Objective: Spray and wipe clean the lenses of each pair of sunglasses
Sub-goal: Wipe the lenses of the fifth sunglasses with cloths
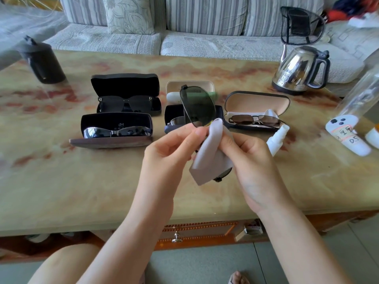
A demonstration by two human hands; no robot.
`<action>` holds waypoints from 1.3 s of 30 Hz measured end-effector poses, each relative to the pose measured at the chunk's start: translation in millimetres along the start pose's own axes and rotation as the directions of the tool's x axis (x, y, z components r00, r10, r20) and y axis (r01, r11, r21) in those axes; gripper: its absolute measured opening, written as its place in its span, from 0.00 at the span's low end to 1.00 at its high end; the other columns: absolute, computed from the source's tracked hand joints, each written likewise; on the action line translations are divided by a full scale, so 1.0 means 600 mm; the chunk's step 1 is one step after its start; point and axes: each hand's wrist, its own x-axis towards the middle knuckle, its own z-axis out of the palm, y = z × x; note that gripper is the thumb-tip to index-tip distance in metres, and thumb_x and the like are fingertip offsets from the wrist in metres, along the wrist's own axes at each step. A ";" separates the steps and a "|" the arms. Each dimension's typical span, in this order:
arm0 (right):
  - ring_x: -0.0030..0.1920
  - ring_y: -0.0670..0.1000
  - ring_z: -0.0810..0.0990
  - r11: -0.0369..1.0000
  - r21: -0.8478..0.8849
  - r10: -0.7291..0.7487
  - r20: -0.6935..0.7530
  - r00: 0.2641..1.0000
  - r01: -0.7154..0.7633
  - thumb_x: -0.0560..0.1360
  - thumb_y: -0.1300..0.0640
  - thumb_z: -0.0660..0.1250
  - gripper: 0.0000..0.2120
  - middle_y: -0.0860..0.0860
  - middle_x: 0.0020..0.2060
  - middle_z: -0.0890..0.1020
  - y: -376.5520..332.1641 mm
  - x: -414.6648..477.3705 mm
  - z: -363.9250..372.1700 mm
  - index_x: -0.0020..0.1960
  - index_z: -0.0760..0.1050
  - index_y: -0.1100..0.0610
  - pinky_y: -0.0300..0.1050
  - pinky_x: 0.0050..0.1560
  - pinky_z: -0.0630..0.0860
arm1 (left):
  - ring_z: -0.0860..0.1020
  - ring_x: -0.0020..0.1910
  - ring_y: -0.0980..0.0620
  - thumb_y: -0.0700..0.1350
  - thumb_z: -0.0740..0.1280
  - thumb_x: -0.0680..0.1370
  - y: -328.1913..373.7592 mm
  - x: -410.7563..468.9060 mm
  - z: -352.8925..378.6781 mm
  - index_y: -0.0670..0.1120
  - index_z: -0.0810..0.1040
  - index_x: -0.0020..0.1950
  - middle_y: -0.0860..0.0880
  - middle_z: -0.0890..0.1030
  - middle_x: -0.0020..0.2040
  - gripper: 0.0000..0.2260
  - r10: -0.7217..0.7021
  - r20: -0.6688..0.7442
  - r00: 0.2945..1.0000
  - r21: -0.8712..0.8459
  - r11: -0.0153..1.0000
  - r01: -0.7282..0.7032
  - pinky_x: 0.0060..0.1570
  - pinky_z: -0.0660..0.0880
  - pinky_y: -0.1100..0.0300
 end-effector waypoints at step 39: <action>0.39 0.46 0.78 0.972 0.098 0.216 -0.021 0.976 -0.213 0.71 0.55 0.71 0.07 0.51 0.33 0.82 -0.013 -0.012 0.003 0.34 0.83 0.53 0.37 0.42 0.72 | 0.80 0.47 0.58 0.51 0.68 0.72 -0.017 0.001 0.020 0.38 0.84 0.48 0.42 0.82 0.55 0.17 0.084 -0.055 0.995 -0.009 0.996 -0.085 0.43 0.73 0.72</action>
